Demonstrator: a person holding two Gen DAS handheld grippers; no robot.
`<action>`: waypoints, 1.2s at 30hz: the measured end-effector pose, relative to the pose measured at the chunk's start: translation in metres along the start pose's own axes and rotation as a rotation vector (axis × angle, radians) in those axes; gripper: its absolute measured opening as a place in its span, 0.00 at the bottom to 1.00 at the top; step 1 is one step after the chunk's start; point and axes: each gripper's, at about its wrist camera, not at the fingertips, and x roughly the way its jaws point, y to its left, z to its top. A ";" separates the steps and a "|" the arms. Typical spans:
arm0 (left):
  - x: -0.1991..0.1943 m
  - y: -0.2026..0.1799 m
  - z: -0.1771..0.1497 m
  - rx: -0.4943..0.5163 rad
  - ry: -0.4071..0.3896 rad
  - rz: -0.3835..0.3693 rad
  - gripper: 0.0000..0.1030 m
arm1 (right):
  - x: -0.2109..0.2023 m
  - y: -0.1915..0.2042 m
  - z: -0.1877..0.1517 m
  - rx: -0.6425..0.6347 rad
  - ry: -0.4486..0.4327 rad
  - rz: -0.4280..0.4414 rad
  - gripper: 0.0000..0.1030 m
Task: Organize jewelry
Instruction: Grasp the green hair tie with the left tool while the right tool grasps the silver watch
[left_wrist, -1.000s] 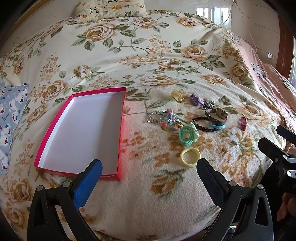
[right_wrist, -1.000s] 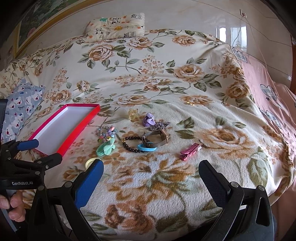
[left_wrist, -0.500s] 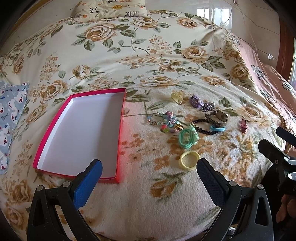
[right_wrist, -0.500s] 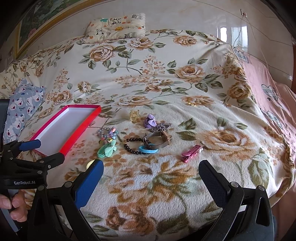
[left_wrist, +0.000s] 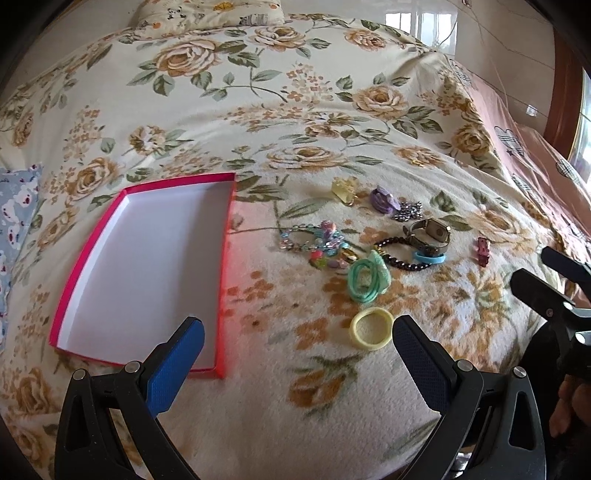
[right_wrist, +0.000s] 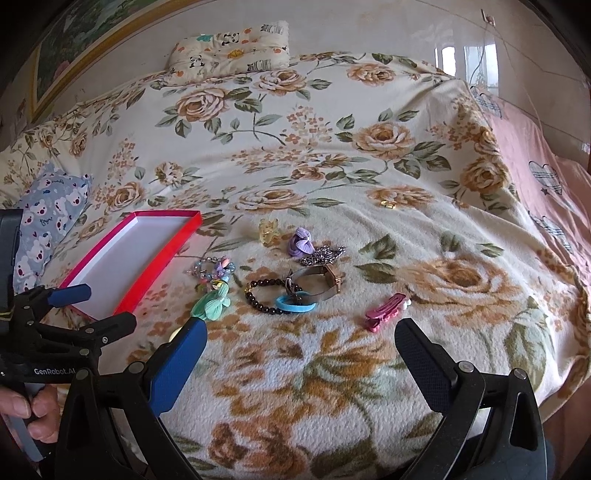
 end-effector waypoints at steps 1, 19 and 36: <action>0.002 0.000 0.002 0.003 0.001 -0.004 0.99 | 0.003 -0.002 0.002 0.002 0.004 0.006 0.98; 0.075 -0.020 0.040 0.048 0.118 -0.148 0.60 | 0.083 -0.037 0.032 0.086 0.146 0.048 0.54; 0.127 -0.016 0.054 0.034 0.194 -0.241 0.11 | 0.141 -0.047 0.035 0.094 0.260 0.065 0.10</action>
